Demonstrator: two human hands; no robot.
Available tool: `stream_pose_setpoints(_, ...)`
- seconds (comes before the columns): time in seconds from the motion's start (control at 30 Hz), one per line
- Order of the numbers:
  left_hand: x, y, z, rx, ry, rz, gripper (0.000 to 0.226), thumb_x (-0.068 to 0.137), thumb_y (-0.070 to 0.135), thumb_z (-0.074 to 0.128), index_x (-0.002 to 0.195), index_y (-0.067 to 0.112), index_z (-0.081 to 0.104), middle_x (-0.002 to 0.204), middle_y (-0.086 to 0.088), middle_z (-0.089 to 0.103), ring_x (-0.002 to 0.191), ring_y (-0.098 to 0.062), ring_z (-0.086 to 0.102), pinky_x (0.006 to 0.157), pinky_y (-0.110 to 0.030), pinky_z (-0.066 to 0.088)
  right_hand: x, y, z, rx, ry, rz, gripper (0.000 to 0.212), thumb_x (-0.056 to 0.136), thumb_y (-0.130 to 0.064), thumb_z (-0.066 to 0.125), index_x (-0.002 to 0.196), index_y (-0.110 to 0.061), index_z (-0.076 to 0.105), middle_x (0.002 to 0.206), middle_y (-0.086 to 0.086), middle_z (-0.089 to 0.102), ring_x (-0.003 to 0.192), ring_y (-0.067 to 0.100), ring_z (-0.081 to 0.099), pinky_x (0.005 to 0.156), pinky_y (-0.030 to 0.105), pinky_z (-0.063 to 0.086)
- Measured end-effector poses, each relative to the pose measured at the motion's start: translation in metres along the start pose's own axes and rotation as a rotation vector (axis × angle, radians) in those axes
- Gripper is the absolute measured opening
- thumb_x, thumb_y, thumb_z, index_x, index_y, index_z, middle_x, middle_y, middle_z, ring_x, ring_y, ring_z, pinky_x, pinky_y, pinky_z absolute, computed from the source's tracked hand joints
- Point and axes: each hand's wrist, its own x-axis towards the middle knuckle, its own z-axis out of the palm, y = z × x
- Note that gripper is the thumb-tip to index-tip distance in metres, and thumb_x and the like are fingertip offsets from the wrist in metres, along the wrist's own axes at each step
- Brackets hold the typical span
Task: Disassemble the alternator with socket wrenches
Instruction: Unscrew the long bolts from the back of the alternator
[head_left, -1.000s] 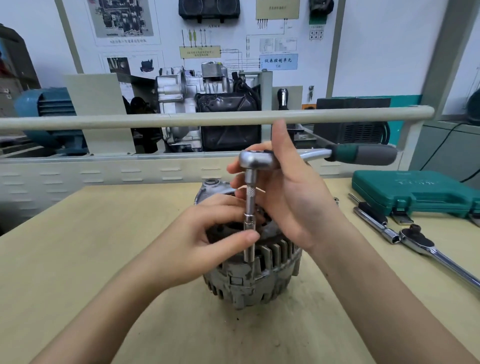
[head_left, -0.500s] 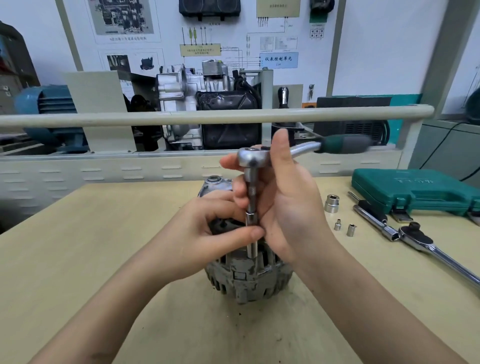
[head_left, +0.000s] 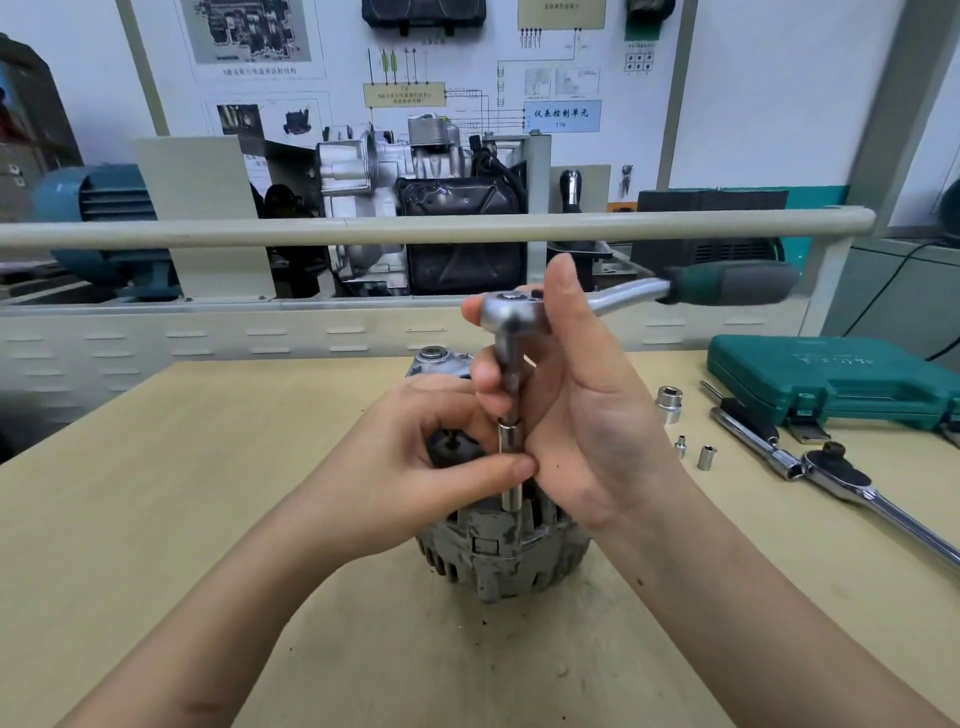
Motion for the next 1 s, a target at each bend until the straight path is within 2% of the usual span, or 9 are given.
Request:
stream_pose_setpoints(0.2,-0.0021,0.001,-0.0012,0.067,-0.1,-0.04,0.019,0.073,0.029,0.063,0.058,0.018,0.063,0.068,0.018,0.055,0.078,0.01,0.05,0.071,-0.004,0.033,0.0034,-0.0002,0.0002,-0.018,0.045,0.04,0.047,0.071,-0.049,0.043,0.071,-0.007,0.065,0.067,0.0,0.068,0.042,0.008,0.053,0.041,0.015,0.04)
stream_pose_setpoints(0.37,-0.0016,0.0,0.0013,0.19,0.005,0.026,0.028,0.069,0.046,0.064,0.053,0.024,0.056,0.08,0.037,0.052,0.091,0.016,0.043,0.087,-0.027,0.032,0.0015,-0.0012,-0.0002,-0.005,0.029,0.035,0.064,0.063,-0.044,0.053,0.111,-0.003,0.052,0.059,-0.002,0.063,0.041,0.007,0.05,0.041,0.016,0.038)
stream_pose_setpoints(0.5,-0.0004,0.0011,0.0024,0.174,0.03,0.024,0.03,0.067,0.051,0.057,0.048,0.033,0.043,0.08,0.032,0.053,0.094,0.012,0.044,0.097,-0.045,0.034,-0.0005,-0.002,0.0002,0.033,0.031,-0.018,0.06,0.057,-0.036,0.06,0.109,-0.009,0.05,0.066,0.004,0.054,0.046,0.008,0.052,0.043,0.018,0.042)
stream_pose_setpoints(0.63,-0.0002,-0.001,-0.0002,0.103,-0.06,-0.033,0.038,0.07,0.049,0.068,0.062,0.011,0.067,0.081,0.008,0.061,0.09,0.003,0.052,0.089,-0.023,0.039,0.0009,0.0007,-0.0018,-0.016,0.035,0.036,0.073,0.063,-0.047,0.053,0.113,0.008,0.055,0.064,0.0,0.063,0.048,0.007,0.055,0.047,0.018,0.045)
stream_pose_setpoints(0.7,-0.0022,0.0019,-0.001,0.035,-0.106,-0.077,0.034,0.075,0.038,0.07,0.065,0.005,0.068,0.077,0.015,0.059,0.08,0.008,0.051,0.073,-0.006,0.037,0.0034,0.0024,-0.0039,-0.033,0.032,0.049,0.055,0.069,-0.05,0.046,0.085,-0.002,0.069,0.062,-0.002,0.066,0.044,0.006,0.053,0.043,0.016,0.042)
stream_pose_setpoints(0.8,-0.0024,0.0006,0.0,0.013,-0.105,-0.101,0.023,0.072,0.029,0.065,0.064,0.007,0.065,0.078,0.028,0.056,0.082,0.011,0.049,0.073,-0.004,0.034,0.0041,0.0009,-0.0021,-0.009,0.038,0.044,0.048,0.073,-0.05,0.041,0.055,-0.016,0.071,0.062,-0.001,0.065,0.039,0.007,0.047,0.038,0.015,0.038)
stream_pose_setpoints(0.87,-0.0018,-0.001,0.0002,0.053,-0.079,-0.075,0.026,0.07,0.037,0.067,0.062,0.013,0.062,0.084,0.03,0.056,0.089,0.01,0.049,0.084,-0.013,0.035,0.0032,0.0008,-0.002,-0.019,0.038,0.05,0.047,0.072,-0.05,0.043,0.066,-0.013,0.071,0.058,-0.001,0.062,0.04,0.006,0.046,0.039,0.016,0.038)
stream_pose_setpoints(0.93,-0.0022,-0.0015,0.0008,0.115,-0.052,-0.026,0.029,0.068,0.048,0.06,0.06,0.02,0.061,0.091,0.023,0.056,0.097,0.007,0.049,0.096,-0.032,0.036,0.0023,0.0013,-0.0018,-0.027,0.031,0.055,0.061,0.069,-0.049,0.048,0.096,0.004,0.062,0.053,-0.003,0.06,0.04,0.007,0.045,0.04,0.016,0.037)
stream_pose_setpoints(1.0,-0.003,-0.0008,0.0019,0.144,-0.021,-0.014,0.027,0.067,0.051,0.056,0.055,0.027,0.056,0.094,0.02,0.054,0.099,0.005,0.049,0.1,-0.041,0.034,0.0014,0.0003,-0.0021,-0.015,0.031,0.042,0.074,0.062,-0.047,0.054,0.116,0.003,0.051,0.053,-0.004,0.058,0.04,0.008,0.044,0.042,0.017,0.036)
